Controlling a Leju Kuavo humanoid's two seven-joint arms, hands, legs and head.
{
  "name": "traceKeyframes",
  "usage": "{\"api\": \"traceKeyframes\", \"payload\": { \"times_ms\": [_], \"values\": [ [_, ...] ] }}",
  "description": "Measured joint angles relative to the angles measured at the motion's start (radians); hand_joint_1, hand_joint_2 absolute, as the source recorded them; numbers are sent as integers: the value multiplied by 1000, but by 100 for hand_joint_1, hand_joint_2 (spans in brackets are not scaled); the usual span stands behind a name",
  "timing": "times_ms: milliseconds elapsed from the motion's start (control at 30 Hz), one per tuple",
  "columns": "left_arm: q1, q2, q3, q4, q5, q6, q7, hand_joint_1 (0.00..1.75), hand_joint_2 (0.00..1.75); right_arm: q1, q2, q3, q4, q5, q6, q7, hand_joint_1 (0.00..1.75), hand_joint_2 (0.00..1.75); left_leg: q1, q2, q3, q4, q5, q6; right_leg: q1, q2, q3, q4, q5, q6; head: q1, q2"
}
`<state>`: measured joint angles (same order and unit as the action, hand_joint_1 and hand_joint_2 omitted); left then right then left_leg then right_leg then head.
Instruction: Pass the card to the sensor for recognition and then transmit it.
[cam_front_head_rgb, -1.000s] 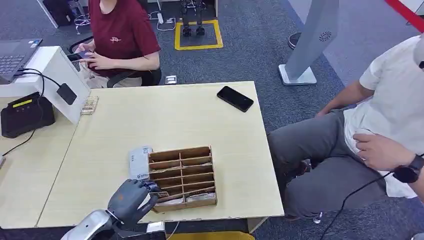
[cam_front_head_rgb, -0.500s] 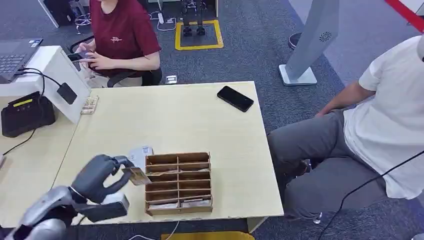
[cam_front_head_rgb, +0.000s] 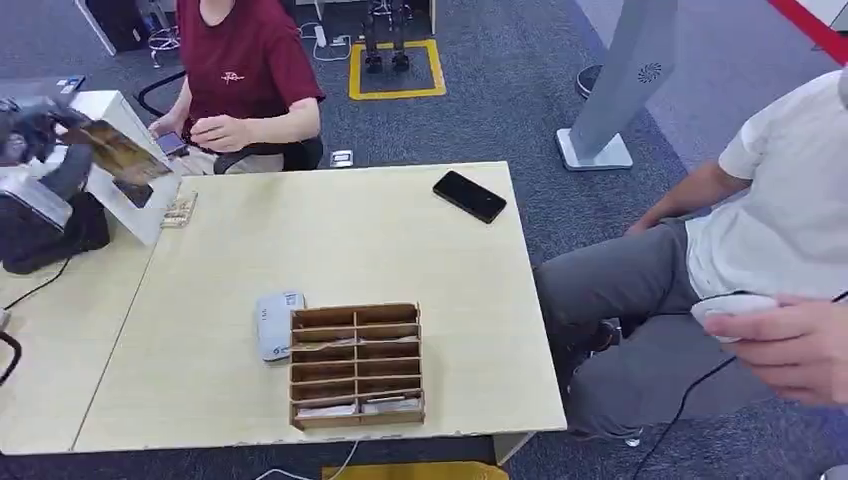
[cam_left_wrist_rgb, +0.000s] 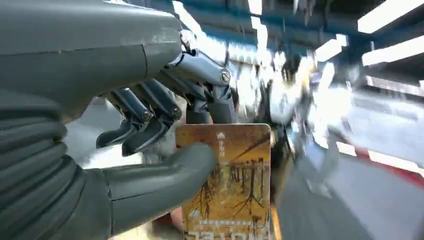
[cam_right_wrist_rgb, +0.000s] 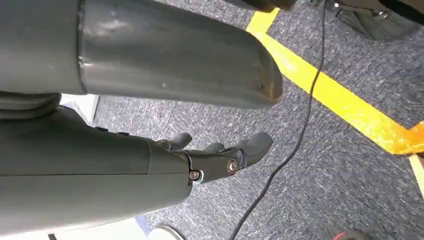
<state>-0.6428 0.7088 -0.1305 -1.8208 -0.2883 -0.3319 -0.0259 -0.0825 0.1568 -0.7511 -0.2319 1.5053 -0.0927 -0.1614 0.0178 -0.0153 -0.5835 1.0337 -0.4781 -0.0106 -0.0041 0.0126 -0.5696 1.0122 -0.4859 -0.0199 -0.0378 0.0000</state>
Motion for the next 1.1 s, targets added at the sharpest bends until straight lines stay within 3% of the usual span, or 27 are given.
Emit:
{"api": "traceKeyframes", "payload": {
  "times_ms": [67, 100, 133, 233, 333, 400, 600, 867, 900, 933, 967, 1100],
  "values": [
    [-12, -28, 2, 40, -233, 72, 21, 175, 175, 0, 6, 3, 0, 0, 0, 5, 0, 0, -1, 1, 2, 0, 0, 0, -2, 1, 0, 0, 0, 0, 0, 0],
    [-8, -62, 2, 74, -389, 129, 26, 175, 175, -2, 10, 6, 0, 0, 0, 8, 0, 0, -1, 1, 1, 0, 0, 0, -2, 1, 0, 0, 0, 0, -1, 0],
    [-4, -95, 2, 107, -475, 162, 26, 175, 175, -6, 13, 10, 0, 0, 0, 9, 0, 0, -1, 0, 1, 0, 0, 0, -2, 0, 1, 0, 0, 0, -2, 0],
    [-2, -181, 2, 221, -621, 231, 52, 175, 175, -18, 17, 23, -2, 0, 5, 16, 0, 0, 0, -1, 1, 0, 0, 0, -2, 0, 1, 0, 0, 0, -2, 0],
    [-12, -298, 12, 342, -874, 289, 125, 175, 175, -22, 18, 31, -9, 0, 12, 21, 0, 0, -2, -1, 0, 1, 0, 0, -3, -1, 1, 0, 1, 1, -2, 0],
    [-15, -361, 39, 436, -996, 315, 139, 175, 175, -24, 17, 33, -11, 0, 13, 19, 0, 0, -2, -1, 0, 1, 0, 0, -3, 1, 1, 0, 2, 3, -1, 0],
    [-24, -476, 104, 579, -1074, 328, 118, 175, 175, -6, 15, 37, -12, 0, 12, 17, 0, 0, -2, 0, 0, 1, -1, 1, -3, 1, 0, -1, 2, 3, -1, 0],
    [-23, -538, 137, 640, -1101, 332, 96, 175, 175, 2, 13, 41, -12, 0, 10, 14, 0, 0, -1, 0, -1, 1, -1, 1, -2, 1, 0, -1, 1, 3, -1, 0],
    [-23, -542, 142, 642, -1106, 332, 93, 154, 175, 3, 13, 41, -12, 0, 10, 14, 0, 0, -1, 0, -1, 1, -1, 1, -2, 1, 0, -1, 1, 3, -1, 0],
    [-22, -550, 146, 645, -1112, 332, 87, 30, 175, 3, 12, 41, -12, 0, 10, 13, 0, 0, -1, 0, -1, 1, -1, 1, -2, 1, 0, -1, 1, 3, -1, 0],
    [-22, -556, 150, 648, -1114, 332, 82, 0, 175, 3, 12, 41, -12, 0, 10, 13, 0, 0, -1, 0, -1, 1, -1, 1, -2, 1, 0, -1, 1, 3, -1, 0],
    [-20, -573, 160, 653, -1118, 331, 72, 0, 175, 5, 12, 41, -12, 0, 10, 13, 0, 0, -1, 0, -1, 1, -1, 1, -2, 1, 0, -1, 1, 3, -1, 0]
  ]
}}
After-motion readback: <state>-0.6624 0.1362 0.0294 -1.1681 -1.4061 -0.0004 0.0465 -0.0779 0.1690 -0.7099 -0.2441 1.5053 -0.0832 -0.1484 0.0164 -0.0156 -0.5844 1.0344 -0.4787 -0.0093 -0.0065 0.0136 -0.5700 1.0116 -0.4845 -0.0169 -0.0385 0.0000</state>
